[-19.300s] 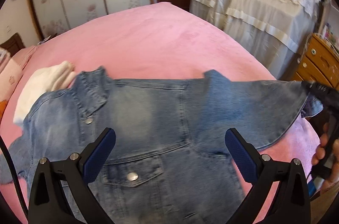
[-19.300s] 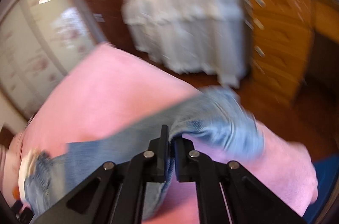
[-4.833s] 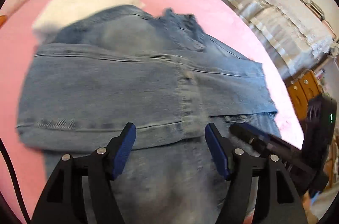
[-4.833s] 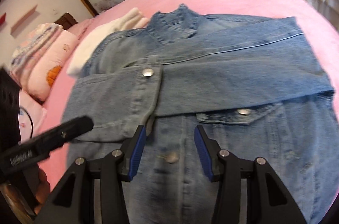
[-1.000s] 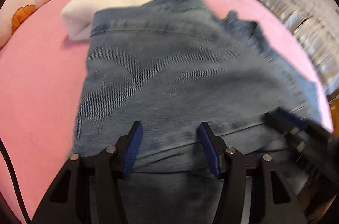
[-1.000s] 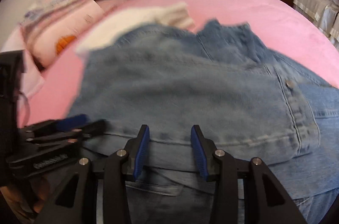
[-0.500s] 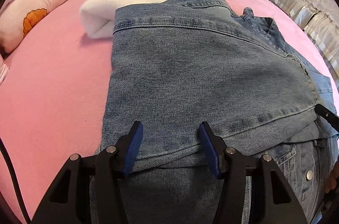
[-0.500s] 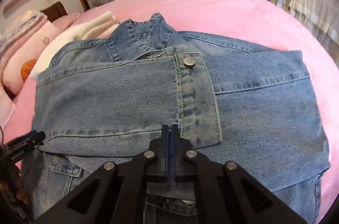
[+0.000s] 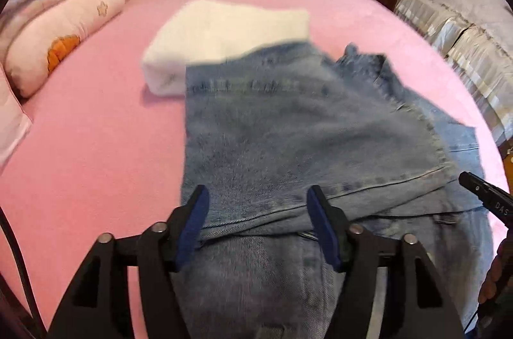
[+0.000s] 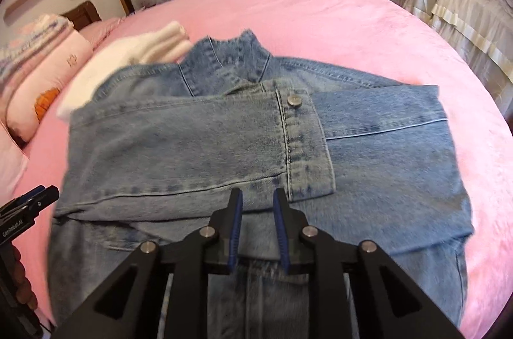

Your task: Fold large clothes

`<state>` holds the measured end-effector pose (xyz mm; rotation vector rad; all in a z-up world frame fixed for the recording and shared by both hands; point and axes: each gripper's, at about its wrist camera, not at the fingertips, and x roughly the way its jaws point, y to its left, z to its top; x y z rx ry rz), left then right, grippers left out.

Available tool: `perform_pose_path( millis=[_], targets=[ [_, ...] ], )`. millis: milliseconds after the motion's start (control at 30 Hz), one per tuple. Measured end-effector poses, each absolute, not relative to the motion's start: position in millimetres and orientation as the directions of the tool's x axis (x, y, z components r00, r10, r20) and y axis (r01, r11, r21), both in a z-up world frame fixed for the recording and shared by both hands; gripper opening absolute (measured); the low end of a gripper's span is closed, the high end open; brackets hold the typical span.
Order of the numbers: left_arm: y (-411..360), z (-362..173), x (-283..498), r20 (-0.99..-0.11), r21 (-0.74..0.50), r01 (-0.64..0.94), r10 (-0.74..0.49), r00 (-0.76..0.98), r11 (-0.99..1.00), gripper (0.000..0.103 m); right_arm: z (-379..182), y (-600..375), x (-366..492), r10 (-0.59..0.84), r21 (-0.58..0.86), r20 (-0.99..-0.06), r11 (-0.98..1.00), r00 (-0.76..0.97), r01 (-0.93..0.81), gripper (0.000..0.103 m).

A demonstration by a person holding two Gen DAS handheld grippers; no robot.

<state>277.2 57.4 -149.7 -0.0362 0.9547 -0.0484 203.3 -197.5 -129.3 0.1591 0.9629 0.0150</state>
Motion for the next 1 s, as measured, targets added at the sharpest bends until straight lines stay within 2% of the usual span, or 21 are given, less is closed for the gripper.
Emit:
perform_pose_path(
  millis=[100, 233, 267, 367, 500, 700, 1000],
  targets=[
    [57.9, -116.5, 256.4, -0.778, -0.060, 0.038, -0.071, 0.625, 0.997, 0.069, -103.4, -197.9, 183.6, 0.082, 0.146, -0.790, 0.988, 0.607, 0.056, 0.025],
    [57.4, -71.3, 223.8, -0.730, -0.056, 0.042, -0.070, 0.680, 0.998, 0.072, -60.8, -198.7, 145.6, 0.076, 0.145, -0.738, 0.988, 0.671, 0.047, 0.044],
    [58.7, -62.7, 217.7, -0.720, -0.056, 0.043, -0.070, 0.691, 0.997, 0.076, -50.2, -199.3, 136.3, 0.074, 0.144, -0.723, 0.989, 0.687, 0.044, 0.046],
    [59.8, -35.6, 189.8, -0.680, -0.054, 0.041, -0.066, 0.730, 0.998, 0.081, -20.5, -199.6, 106.3, 0.080, 0.148, -0.679, 0.989, 0.730, 0.029, 0.048],
    [64.4, -9.5, 157.5, -0.652, -0.055, 0.029, -0.058, 0.756, 0.998, 0.082, 9.9, -198.3, 70.4, 0.092, 0.151, -0.637, 0.989, 0.765, 0.006, 0.049],
    [68.8, 9.4, 113.8, -0.620, -0.049, 0.038, -0.060, 0.782, 0.998, 0.082, 36.7, -194.5, 17.4, 0.085, 0.114, -0.582, 0.993, 0.809, -0.023, 0.060],
    [90.8, -9.9, 60.7, -0.655, -0.085, 0.064, -0.104, 0.749, 0.994, 0.082, 18.4, -199.7, -34.3, 0.064, 0.043, -0.619, 0.998, 0.783, -0.048, 0.062]
  ],
)
